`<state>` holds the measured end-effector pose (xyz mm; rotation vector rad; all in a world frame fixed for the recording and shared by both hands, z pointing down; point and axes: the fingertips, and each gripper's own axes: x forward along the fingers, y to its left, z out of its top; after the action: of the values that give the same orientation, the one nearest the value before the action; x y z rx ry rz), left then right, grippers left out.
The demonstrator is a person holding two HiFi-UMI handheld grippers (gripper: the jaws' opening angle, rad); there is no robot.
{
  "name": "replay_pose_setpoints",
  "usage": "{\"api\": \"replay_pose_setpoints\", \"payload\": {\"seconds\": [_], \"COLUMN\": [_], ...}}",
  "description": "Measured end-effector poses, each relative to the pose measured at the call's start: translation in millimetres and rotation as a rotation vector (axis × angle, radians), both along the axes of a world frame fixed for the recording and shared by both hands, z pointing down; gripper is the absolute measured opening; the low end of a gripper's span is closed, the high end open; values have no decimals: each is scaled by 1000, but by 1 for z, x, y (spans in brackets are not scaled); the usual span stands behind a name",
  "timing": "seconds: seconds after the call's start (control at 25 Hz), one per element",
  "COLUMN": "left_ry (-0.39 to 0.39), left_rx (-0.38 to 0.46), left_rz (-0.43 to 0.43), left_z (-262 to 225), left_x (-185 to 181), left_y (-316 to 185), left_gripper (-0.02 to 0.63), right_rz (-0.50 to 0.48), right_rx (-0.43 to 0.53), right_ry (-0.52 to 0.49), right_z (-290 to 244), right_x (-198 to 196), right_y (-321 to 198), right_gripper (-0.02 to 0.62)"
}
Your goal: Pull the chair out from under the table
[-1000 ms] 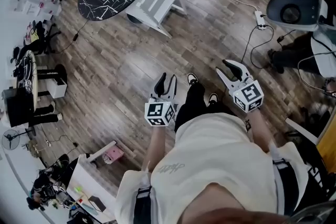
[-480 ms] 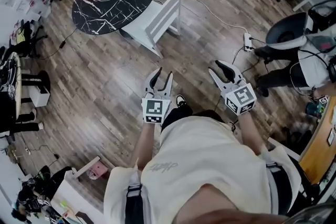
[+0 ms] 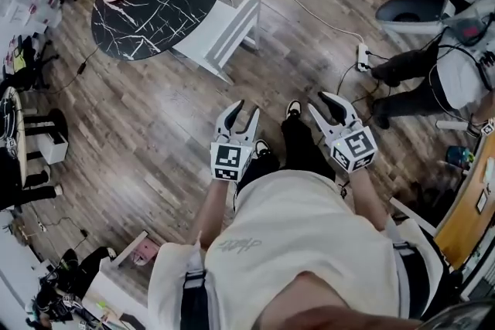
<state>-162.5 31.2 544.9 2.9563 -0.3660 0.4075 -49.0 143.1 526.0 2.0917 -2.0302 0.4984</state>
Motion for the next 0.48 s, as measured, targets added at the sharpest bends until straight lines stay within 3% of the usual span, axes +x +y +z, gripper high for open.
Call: {"api": "replay_pose_setpoints", "payload": {"seconds": [0.16, 0.48], "left_ry": [-29, -54], "left_rx": [23, 46], "left_rz": [-21, -144], "left_z": [1, -18], "left_x": [31, 111], "left_y": [-22, -88], "left_gripper": [163, 163], "right_rz": [-37, -175], "right_rx": [-3, 97], "right_ry": [-39, -13], "right_z": [17, 4], "right_x": [30, 131], "right_y": [-24, -112], "right_gripper": [155, 155]}}
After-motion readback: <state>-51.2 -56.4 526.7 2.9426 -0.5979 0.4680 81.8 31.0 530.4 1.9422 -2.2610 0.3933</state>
